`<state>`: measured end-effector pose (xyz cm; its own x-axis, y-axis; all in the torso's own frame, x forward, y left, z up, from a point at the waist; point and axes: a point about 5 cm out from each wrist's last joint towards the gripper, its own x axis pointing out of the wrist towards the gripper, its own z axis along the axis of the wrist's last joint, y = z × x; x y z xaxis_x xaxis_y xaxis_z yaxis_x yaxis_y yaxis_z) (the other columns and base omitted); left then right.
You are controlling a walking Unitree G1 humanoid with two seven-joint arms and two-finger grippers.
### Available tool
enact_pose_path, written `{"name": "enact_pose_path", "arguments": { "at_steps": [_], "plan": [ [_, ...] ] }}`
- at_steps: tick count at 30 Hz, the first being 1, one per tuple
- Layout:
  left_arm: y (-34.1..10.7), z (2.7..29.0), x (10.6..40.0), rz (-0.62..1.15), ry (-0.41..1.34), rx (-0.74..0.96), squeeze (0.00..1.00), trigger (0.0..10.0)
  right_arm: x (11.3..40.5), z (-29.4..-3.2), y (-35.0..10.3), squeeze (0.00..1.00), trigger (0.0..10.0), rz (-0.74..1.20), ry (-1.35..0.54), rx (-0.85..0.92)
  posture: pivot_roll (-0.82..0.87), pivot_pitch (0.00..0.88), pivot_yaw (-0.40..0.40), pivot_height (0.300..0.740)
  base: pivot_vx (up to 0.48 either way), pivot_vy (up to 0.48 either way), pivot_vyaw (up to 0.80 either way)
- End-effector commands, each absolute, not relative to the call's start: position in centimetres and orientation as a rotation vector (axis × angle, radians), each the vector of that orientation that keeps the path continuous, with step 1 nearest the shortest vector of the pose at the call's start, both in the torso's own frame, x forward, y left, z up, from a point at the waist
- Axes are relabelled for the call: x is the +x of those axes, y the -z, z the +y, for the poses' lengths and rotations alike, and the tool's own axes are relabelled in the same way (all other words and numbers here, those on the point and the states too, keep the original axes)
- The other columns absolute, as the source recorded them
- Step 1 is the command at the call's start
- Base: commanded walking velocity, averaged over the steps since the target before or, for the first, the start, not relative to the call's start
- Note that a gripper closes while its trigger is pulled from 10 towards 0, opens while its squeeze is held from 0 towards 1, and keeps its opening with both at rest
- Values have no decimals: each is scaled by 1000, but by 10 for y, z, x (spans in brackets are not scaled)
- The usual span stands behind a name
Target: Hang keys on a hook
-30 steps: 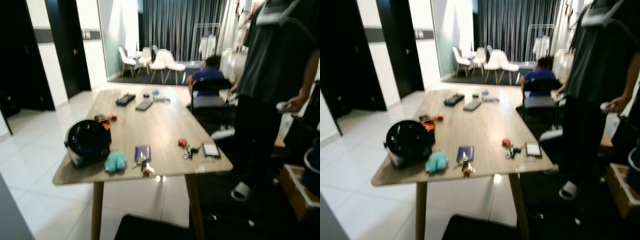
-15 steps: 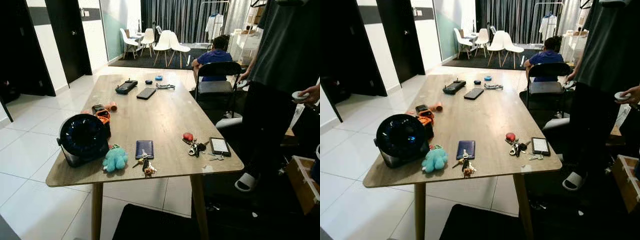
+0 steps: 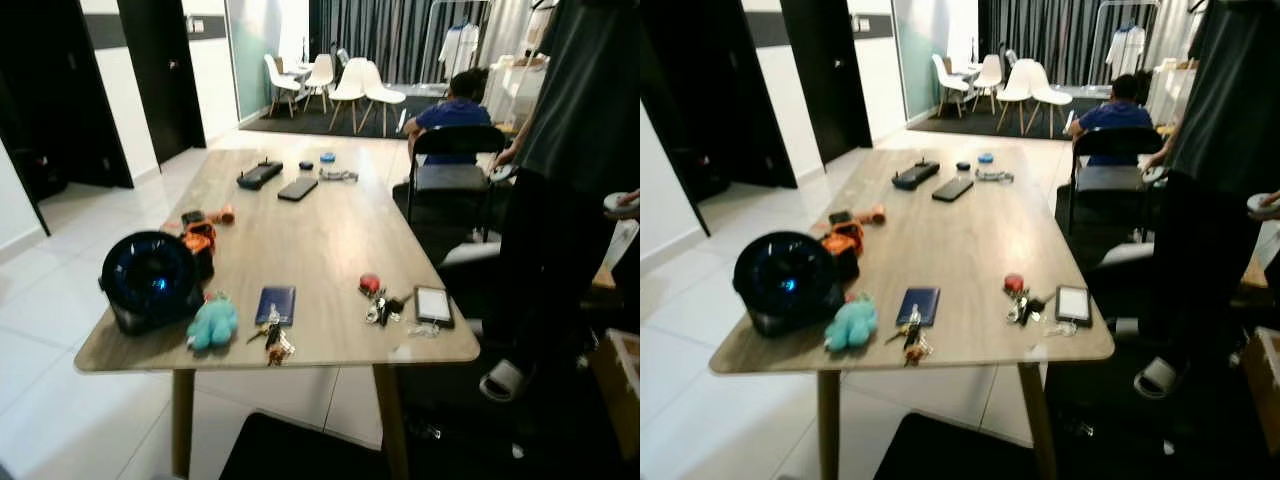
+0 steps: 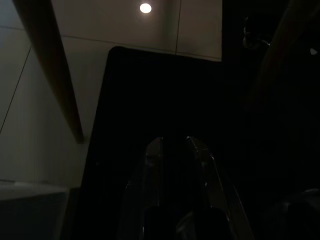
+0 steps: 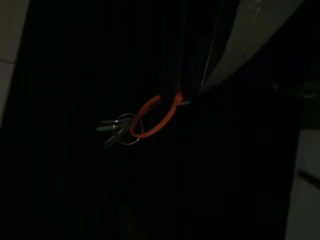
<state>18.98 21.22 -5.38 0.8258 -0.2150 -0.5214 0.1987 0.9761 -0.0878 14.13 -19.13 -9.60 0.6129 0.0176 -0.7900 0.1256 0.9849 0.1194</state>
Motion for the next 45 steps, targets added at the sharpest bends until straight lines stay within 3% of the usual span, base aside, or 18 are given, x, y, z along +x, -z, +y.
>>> {"name": "enact_pose_path", "arguments": {
  "at_steps": [1, 23, 45],
  "plan": [
    [55, 213, 188, 577, 213, -29, 0, 10000, 138, -186, 98, 0, 10000, 920, 59, 178, 39, 44, 33, 740, 0, 0, 0],
    [49, 192, 212, 555, 265, -12, 0, 10000, 150, -186, 93, 0, 10000, 893, 17, 135, 32, 44, 27, 740, 0, 0, 0],
    [51, 193, 212, 585, 249, 3, 0, 10000, 149, -181, 94, 0, 10000, 911, -37, 95, 39, 21, 26, 740, 0, 0, 759]
  ]
}}
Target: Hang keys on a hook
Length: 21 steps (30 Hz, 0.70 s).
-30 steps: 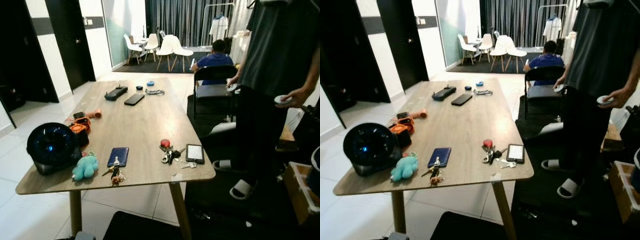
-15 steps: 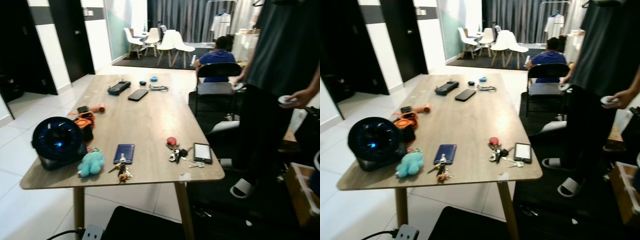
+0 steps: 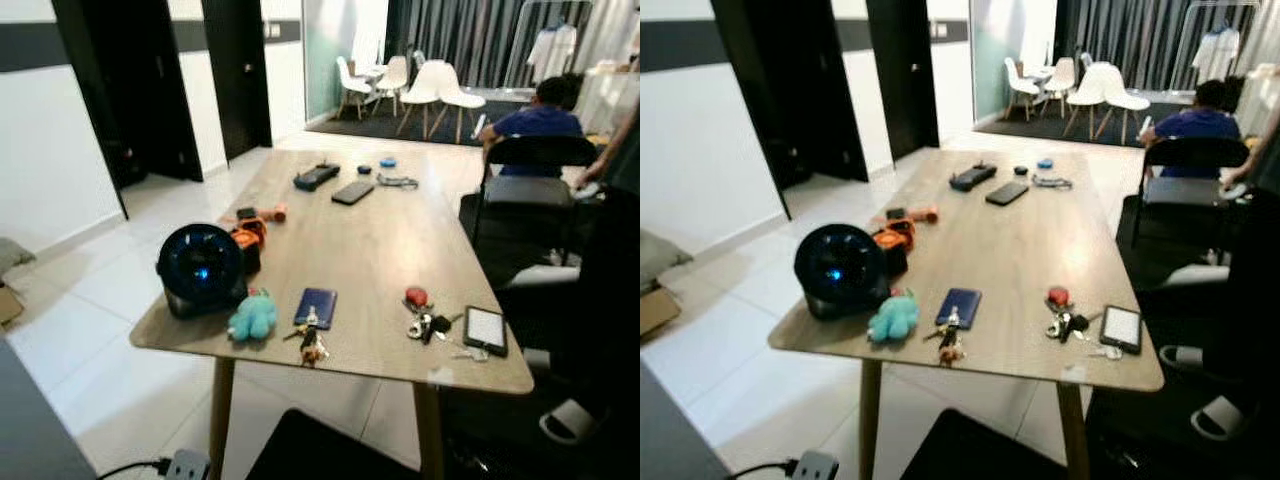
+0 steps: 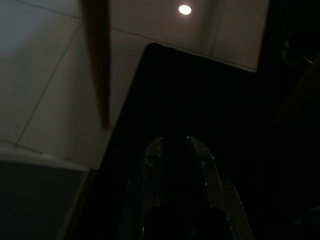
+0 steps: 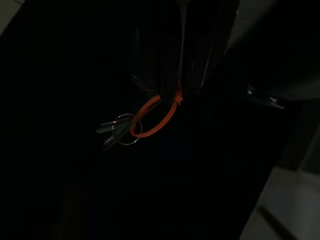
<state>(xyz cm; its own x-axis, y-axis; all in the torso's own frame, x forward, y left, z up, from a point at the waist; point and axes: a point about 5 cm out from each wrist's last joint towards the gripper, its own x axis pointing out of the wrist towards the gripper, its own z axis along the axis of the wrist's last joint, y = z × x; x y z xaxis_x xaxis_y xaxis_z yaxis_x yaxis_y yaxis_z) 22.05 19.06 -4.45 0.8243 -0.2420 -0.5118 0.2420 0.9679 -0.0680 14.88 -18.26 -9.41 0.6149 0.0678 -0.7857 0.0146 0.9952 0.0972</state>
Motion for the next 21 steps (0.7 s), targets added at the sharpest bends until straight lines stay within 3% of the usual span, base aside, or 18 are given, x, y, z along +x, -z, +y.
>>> {"name": "enact_pose_path", "arguments": {
  "at_steps": [1, 21],
  "plan": [
    [51, 193, 212, 585, 249, 3, 0, 10000, 149, -181, 94, 0, 10000, 911, -37, 95, 39, 21, 26, 740, 0, 0, 800],
    [52, 197, 208, 587, 217, -22, 0, 10000, 147, -183, 95, 0, 10000, 924, -48, 72, 40, 16, 20, 740, 0, 0, 800]
  ]
}}
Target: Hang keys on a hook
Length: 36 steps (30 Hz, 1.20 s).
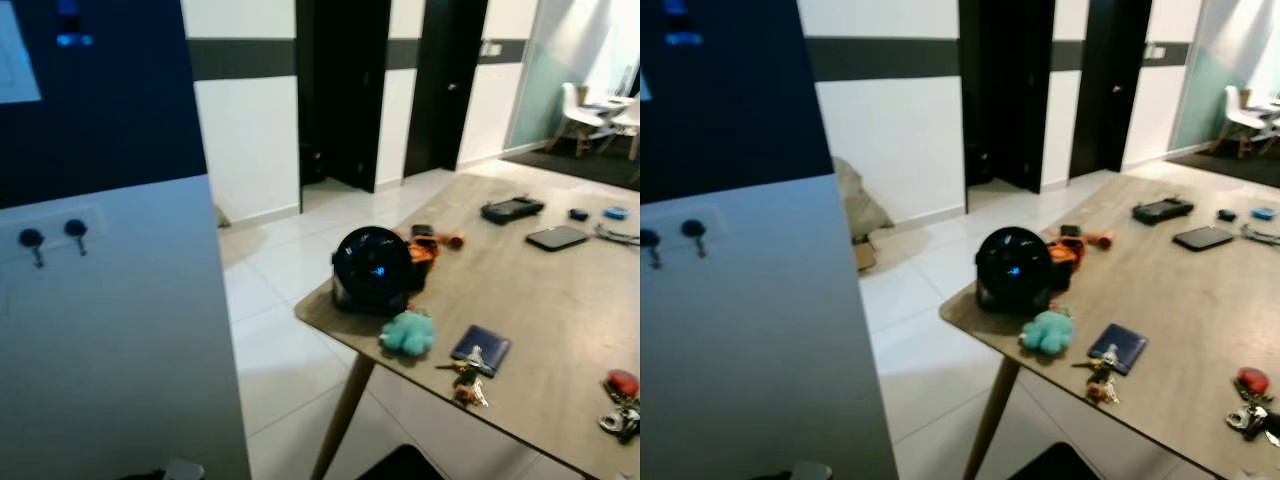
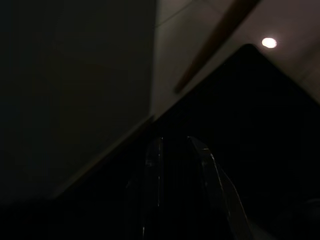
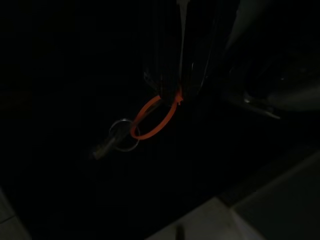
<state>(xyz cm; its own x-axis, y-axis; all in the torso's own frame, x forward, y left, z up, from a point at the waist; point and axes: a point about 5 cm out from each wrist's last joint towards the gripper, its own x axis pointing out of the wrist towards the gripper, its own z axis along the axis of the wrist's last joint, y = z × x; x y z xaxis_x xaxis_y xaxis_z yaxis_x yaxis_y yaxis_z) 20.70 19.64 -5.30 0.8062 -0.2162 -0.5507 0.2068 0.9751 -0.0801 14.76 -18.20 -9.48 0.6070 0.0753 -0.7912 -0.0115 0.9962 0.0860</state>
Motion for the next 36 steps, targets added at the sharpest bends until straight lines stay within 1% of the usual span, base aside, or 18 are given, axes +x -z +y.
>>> {"name": "enact_pose_path", "arguments": {
  "at_steps": [1, 5, 11, 12, 15, 27, 36],
  "plan": [
    [52, 198, 209, 584, 205, -17, 0, 10000, 147, -183, 95, 0, 10000, 924, -47, 72, 40, 18, 20, 740, 0, 0, 800],
    [52, 200, 210, 588, 175, -7, 0, 10000, 147, -183, 95, 0, 10000, 923, -42, 72, 41, 20, 21, 740, 0, 0, 800],
    [50, 209, 212, 595, 116, 50, 0, 10000, 147, -183, 95, 0, 10000, 924, -38, 72, 45, 23, 19, 740, 0, 0, 800],
    [50, 212, 212, 600, 107, 82, 0, 10000, 147, -183, 95, 0, 10000, 925, -39, 72, 45, 27, 17, 740, 0, 0, 800],
    [52, 214, 210, 627, 76, 62, 0, 10000, 148, -183, 95, 0, 10000, 924, -39, 72, 42, 29, 19, 740, 0, 0, 800],
    [57, 206, 208, 664, 115, 65, 0, 10000, 152, -184, 93, 0, 10000, 912, -31, 69, 36, 35, 20, 740, 0, 0, 800],
    [57, 205, 209, 673, 113, 78, 0, 10000, 153, -185, 93, 0, 10000, 904, -27, 67, 32, 34, 22, 740, 0, 0, 800]
  ]
}}
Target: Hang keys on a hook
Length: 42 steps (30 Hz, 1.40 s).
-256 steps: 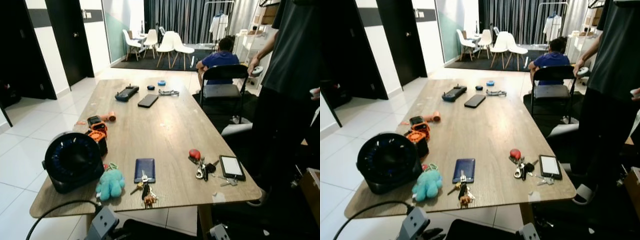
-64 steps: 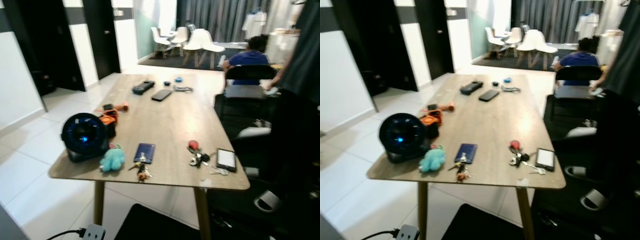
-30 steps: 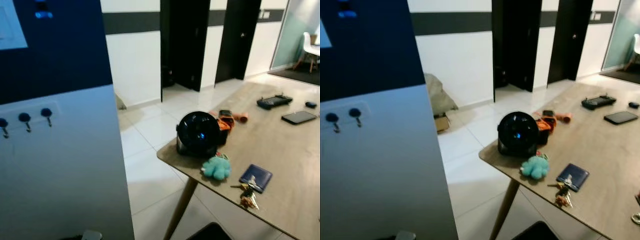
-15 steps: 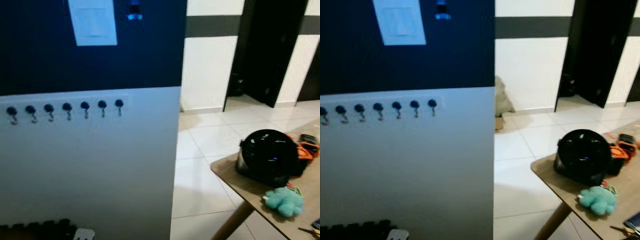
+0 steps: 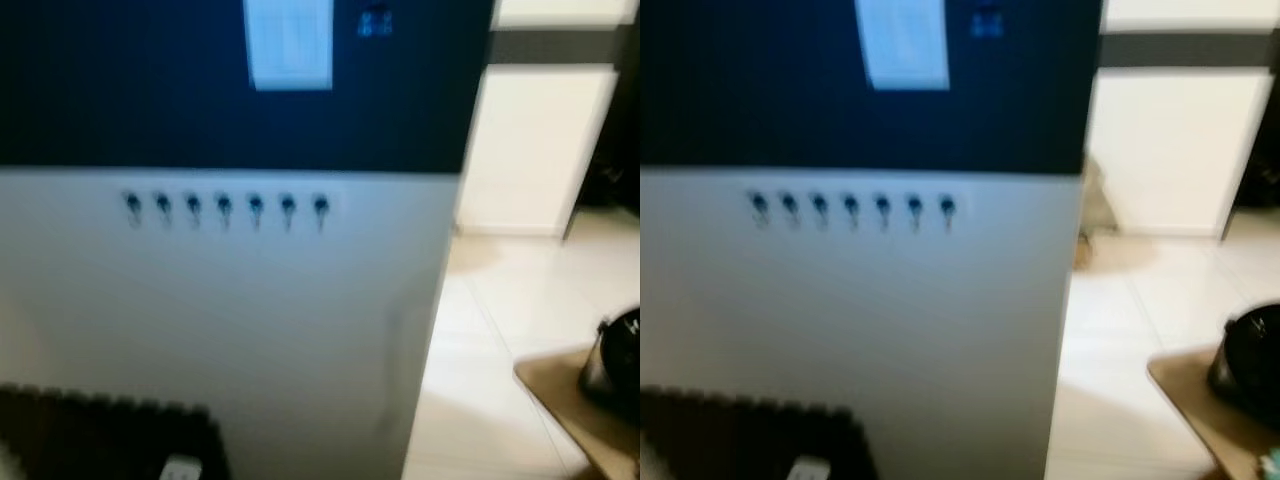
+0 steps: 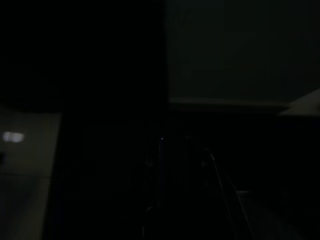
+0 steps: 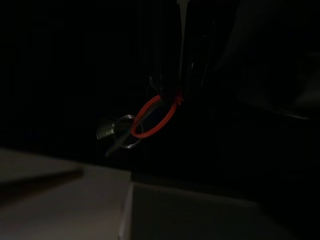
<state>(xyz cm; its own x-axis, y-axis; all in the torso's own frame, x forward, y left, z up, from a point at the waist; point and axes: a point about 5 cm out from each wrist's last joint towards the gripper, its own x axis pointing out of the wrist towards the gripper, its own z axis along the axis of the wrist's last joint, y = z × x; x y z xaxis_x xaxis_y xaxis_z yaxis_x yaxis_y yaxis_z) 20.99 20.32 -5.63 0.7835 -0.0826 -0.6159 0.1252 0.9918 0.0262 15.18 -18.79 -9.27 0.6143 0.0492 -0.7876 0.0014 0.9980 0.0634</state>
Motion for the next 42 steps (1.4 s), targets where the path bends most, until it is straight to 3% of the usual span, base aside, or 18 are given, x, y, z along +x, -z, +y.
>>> {"name": "enact_pose_path", "arguments": {
  "at_steps": [1, 5, 19, 42],
  "plan": [
    [57, 205, 209, 673, 113, 78, 0, 10000, 153, -185, 92, 0, 10000, 903, -28, 68, 32, 34, 22, 740, 0, 0, 800],
    [57, 205, 209, 675, 110, 77, 0, 10000, 155, -185, 92, 0, 10000, 892, -14, 91, 32, 36, 21, 740, 0, 0, 733],
    [58, 201, 209, 680, 143, 60, 0, 10000, 153, -185, 92, 0, 10000, 890, 13, 106, 33, 37, 23, 740, 0, 0, 0],
    [56, 199, 211, 664, 154, 57, 0, 10000, 155, -185, 92, 0, 10000, 890, 10, 110, 35, 37, 21, 740, 0, 250, 0]
  ]
}}
